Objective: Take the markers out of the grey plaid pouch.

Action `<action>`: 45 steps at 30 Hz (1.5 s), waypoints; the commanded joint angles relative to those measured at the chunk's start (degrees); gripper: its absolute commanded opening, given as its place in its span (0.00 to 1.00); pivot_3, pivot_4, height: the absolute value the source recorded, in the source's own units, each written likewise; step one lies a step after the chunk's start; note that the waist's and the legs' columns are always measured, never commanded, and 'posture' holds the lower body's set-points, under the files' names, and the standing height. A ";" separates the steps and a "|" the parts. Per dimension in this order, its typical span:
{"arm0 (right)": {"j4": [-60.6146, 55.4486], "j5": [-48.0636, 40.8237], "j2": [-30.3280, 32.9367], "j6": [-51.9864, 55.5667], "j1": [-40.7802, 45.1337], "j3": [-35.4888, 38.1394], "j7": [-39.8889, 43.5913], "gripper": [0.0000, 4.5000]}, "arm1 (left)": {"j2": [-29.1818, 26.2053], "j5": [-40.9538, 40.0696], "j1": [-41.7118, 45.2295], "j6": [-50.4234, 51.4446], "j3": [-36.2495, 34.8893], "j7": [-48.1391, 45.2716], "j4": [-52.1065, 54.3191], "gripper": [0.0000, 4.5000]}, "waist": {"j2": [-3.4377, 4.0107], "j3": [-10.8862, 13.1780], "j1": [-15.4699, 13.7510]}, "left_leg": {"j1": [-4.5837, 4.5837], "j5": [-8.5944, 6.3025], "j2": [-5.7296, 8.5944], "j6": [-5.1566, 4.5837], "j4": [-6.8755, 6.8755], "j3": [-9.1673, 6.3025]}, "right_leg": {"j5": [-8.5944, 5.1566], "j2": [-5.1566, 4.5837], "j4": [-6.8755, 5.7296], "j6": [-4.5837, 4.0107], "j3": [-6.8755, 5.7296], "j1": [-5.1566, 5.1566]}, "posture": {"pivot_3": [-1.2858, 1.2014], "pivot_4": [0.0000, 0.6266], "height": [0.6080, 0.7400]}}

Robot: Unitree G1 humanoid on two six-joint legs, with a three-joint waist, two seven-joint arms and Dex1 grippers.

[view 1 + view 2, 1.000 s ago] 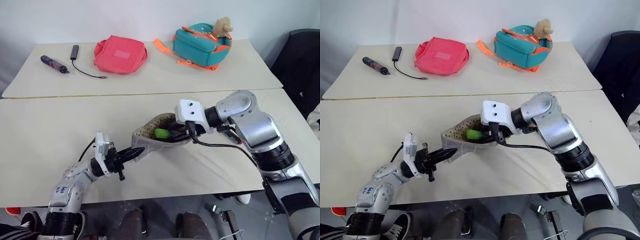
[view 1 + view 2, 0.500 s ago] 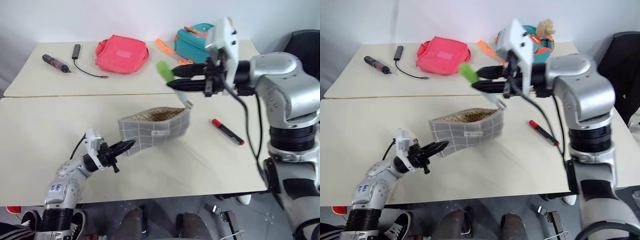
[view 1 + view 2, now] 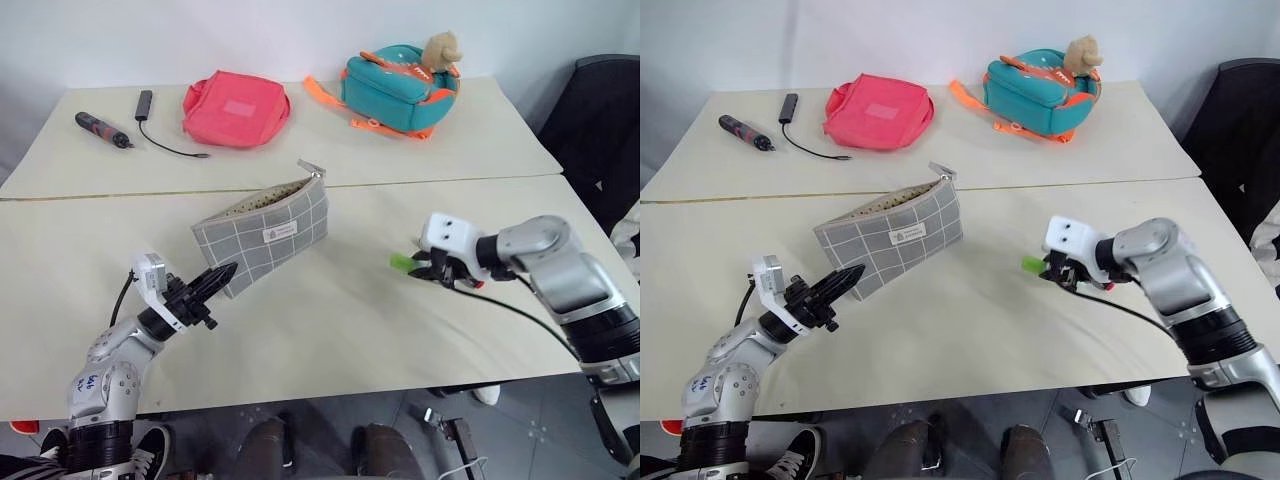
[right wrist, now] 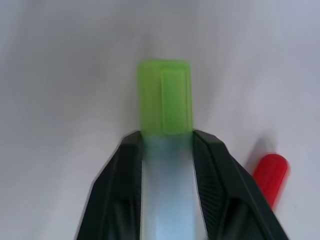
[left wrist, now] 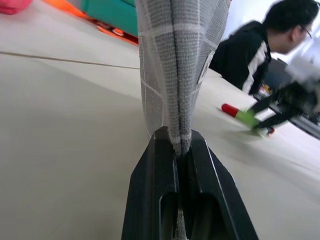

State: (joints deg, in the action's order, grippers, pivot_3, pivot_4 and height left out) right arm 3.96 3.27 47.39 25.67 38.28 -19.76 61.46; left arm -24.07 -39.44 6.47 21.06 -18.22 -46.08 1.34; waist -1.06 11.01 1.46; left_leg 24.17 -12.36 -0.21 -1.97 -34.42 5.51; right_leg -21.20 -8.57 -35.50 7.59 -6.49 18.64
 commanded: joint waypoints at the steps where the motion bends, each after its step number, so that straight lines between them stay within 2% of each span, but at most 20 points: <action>1: -0.52 0.98 -1.47 0.60 -2.31 0.67 -2.24 0.23 | -0.03 -1.86 -1.56 0.00 -2.17 0.51 2.52 0.00 | -0.09 -0.06 -0.06 | -0.01 -0.03 0.00 0.02 -0.06 -0.03 | 0.00 -0.01 0.04 0.00 -0.01 -0.04 | 0.52 0.24 1.00; 5: -1.61 -1.86 -4.27 4.66 -3.26 2.32 -1.85 0.23 | 0.53 -2.72 -2.26 1.05 -2.68 2.01 3.03 0.00 | -0.18 -0.11 -0.04 | -0.01 -0.18 -0.05 0.28 -0.17 -0.07 | 0.00 -0.01 0.07 0.01 0.01 -0.11 | 0.52 0.24 1.00; 6: -1.95 -2.44 -4.58 5.71 -3.31 2.58 -1.18 0.40 | 0.65 -2.61 -2.40 1.17 -2.80 2.69 3.17 0.00 | -0.18 -0.11 -0.04 | -0.01 -0.18 -0.08 0.29 -0.18 -0.07 | 0.00 0.00 0.07 0.01 0.03 -0.11 | 0.52 0.24 1.00; 10: -3.56 -4.51 -6.09 7.28 -2.54 4.72 -0.86 0.67 | 1.12 -4.42 -2.30 2.38 -4.58 4.78 3.21 0.00 | -0.18 -0.11 0.14 | -0.02 -0.21 -0.15 0.35 -0.15 -0.10 | 0.00 0.03 0.06 -0.01 0.18 -0.07 | 0.52 0.24 1.00; 14: -4.05 -8.72 -10.33 5.83 0.14 9.33 -2.79 0.98 | 1.39 -6.93 -2.09 3.46 -7.57 7.79 3.21 0.00 | -0.17 -0.10 0.28 | -0.01 -0.24 -0.25 0.39 -0.13 -0.05 | -0.03 0.13 -0.01 -0.07 0.06 -0.01 | 0.52 0.24 1.00; 17: -6.49 -16.13 -15.03 8.76 2.07 14.77 -3.53 1.00 | 1.49 -9.43 -0.96 4.79 -11.15 12.66 2.74 0.00 | -0.14 -0.08 0.12 | 0.00 -0.10 -0.27 0.16 -0.13 -0.05 | -0.04 0.15 -0.04 -0.09 -0.07 0.02 | 0.52 0.24 1.00; 21: -8.05 -20.86 -17.83 10.04 1.60 19.13 -5.88 1.00 | 3.20 -18.15 1.38 9.48 -18.14 23.76 1.57 0.00 | -0.18 -0.10 -0.36 | 0.01 -0.14 -0.24 0.10 -0.20 -0.21 | -0.03 0.07 -0.06 -0.08 -0.02 -0.10 | 0.52 0.24 1.00; 25: -9.37 -21.15 -17.58 8.00 -1.37 18.28 -5.99 1.00 | 4.85 -24.74 0.54 13.37 -21.52 29.51 2.16 0.25 | -0.20 -0.10 -0.96 | 0.01 -0.36 -0.12 0.25 -0.26 -0.20 | -0.01 0.01 -0.04 -0.03 0.18 -0.14 | 0.52 0.24 1.00; 31: -9.49 -21.28 -17.75 7.58 -2.87 17.18 -6.66 1.00 | 5.47 -26.51 -3.45 14.31 -22.04 31.13 4.15 0.67 | -0.20 -0.10 -1.05 | 0.01 -0.29 -0.14 0.15 -0.25 -0.01 | -0.01 0.09 -0.03 -0.03 0.06 -0.02 | 0.52 0.24 1.00; 35: -8.79 -21.54 -16.13 7.26 -2.82 17.81 -6.10 1.00 | 1.41 -17.63 -11.45 11.98 -16.02 23.80 12.19 0.96 | -0.20 -0.10 -1.09 | 0.01 -0.39 -0.15 0.32 -0.25 0.03 | -0.01 0.09 -0.01 -0.03 0.07 -0.01 | 0.52 0.24 1.00; 36: -8.67 -21.92 -15.60 7.43 -2.98 18.33 -5.90 1.00 | 0.51 -15.12 -13.62 10.68 -14.43 22.12 14.52 0.99 | -0.20 -0.10 -1.11 | 0.01 -0.39 -0.15 0.33 -0.24 0.04 | -0.01 0.09 0.02 -0.03 0.10 0.00 | 0.52 0.24 1.00; 39: -8.11 -22.50 -13.40 6.87 -4.21 20.10 -5.48 1.00 | -1.14 -11.70 -19.17 7.92 -11.84 18.06 21.27 0.99 | -0.19 -0.09 -1.44 | 0.02 -0.42 -0.16 0.37 -0.14 0.14 | -0.01 0.07 0.15 -0.04 0.19 0.04 | 0.52 0.24 1.00; 41: -6.63 -23.59 -12.00 6.59 -5.29 23.67 -6.25 1.00 | -4.89 -1.86 -23.96 1.33 -8.28 13.13 25.64 0.99 | -0.22 -0.11 -1.55 | 0.05 -0.43 -0.17 0.39 -0.09 0.10 | -0.01 0.04 0.35 -0.04 0.39 0.02 | 0.52 0.24 1.00; 43: -0.93 -23.10 -10.85 2.63 -6.33 29.62 -10.00 1.00 | -7.57 2.96 -24.87 -2.45 -7.79 11.66 27.62 0.99 | -0.20 -0.11 -1.73 | 0.05 -0.41 -0.19 0.44 0.17 0.15 | 0.02 0.07 0.70 -0.10 0.47 0.01 | 0.52 0.24 1.00; 45: 3.44 -21.50 -9.03 -1.50 -7.88 31.58 -10.97 1.00 | -9.34 7.18 -24.43 -5.21 -7.23 11.44 26.81 0.99 | -0.18 -0.10 -2.16 | 0.06 -0.40 -0.18 0.45 0.29 0.25 | 0.03 0.07 0.81 -0.11 0.46 0.06 | 0.52 0.24 1.00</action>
State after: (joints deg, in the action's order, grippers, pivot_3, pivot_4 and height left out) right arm 5.37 -19.09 36.45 28.35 31.35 8.74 51.45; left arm -32.43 -36.32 -18.30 19.25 -25.57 -33.91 26.97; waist -1.24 10.91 -0.70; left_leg 24.23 -12.75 -0.42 -1.52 -34.08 5.83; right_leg -21.16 -8.49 -34.63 7.47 -6.03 18.72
